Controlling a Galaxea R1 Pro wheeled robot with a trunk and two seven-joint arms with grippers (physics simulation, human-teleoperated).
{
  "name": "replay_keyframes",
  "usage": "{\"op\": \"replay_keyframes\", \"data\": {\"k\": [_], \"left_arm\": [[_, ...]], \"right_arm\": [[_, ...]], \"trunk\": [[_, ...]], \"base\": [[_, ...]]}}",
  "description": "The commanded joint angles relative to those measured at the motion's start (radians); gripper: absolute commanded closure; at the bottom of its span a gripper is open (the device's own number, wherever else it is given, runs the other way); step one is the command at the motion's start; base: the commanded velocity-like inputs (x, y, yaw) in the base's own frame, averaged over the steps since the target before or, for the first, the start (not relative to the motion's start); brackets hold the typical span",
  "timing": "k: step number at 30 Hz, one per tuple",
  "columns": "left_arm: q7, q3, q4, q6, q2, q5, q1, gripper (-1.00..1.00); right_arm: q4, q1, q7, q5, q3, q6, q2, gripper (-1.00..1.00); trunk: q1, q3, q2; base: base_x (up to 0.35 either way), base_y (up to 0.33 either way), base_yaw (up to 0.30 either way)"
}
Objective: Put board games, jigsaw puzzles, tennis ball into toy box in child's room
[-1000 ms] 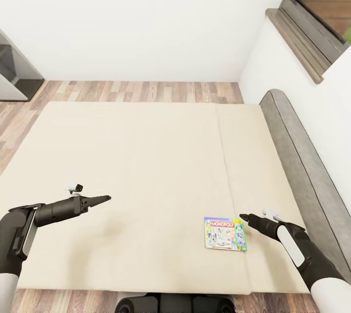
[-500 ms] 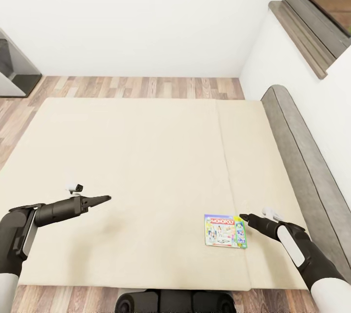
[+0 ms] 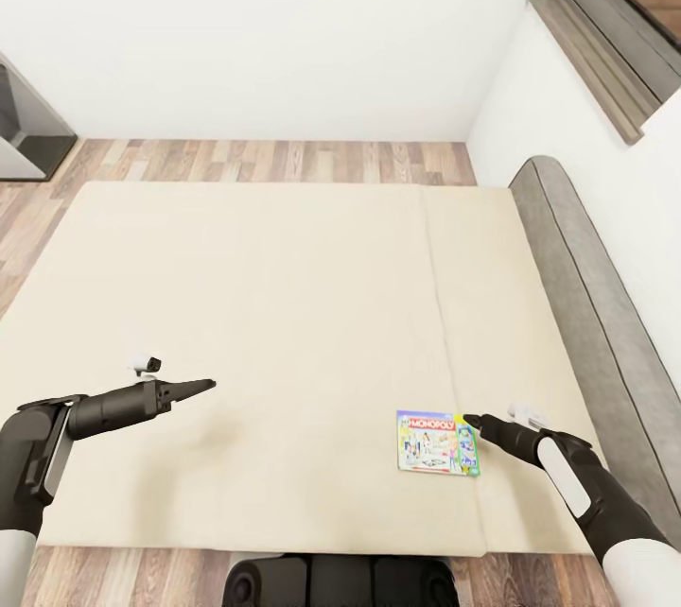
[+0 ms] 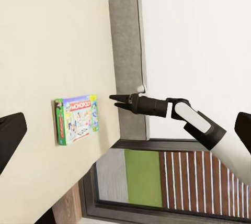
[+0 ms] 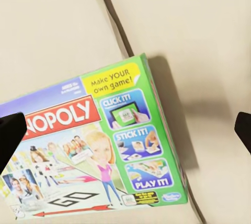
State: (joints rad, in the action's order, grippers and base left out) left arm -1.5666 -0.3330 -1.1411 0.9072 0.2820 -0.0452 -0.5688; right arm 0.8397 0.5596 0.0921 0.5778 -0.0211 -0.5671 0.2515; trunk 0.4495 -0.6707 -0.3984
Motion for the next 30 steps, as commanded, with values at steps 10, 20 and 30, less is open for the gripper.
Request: {"op": "replay_keyframes", "data": {"k": [10, 20, 30], "left_arm": [[-0.004, -0.001, 0.0, 0.01, 0.002, 0.002, 0.0, -1.0], [-0.004, -0.001, 0.0, 0.01, 0.0, 0.002, 0.0, -1.0], [-0.004, -0.001, 0.0, 0.01, 0.002, 0.002, 0.0, -1.0]], "right_arm": [[0.001, 0.012, 0.005, -0.006, -0.001, -0.002, -0.036, -1.0], [-0.001, 0.04, 0.006, -0.015, 0.0, 0.044, -0.057, -1.0], [-0.001, 0.043, 0.008, -0.071, 0.008, 0.074, -0.066, -1.0]], "trunk": [[0.0, -0.018, -0.002], [0.0, -0.034, -0.002], [0.0, -0.051, -0.002]], "base": [[0.0, 0.0, 0.0], [0.0, 0.0, 0.0], [0.0, 0.0, 0.0]]}}
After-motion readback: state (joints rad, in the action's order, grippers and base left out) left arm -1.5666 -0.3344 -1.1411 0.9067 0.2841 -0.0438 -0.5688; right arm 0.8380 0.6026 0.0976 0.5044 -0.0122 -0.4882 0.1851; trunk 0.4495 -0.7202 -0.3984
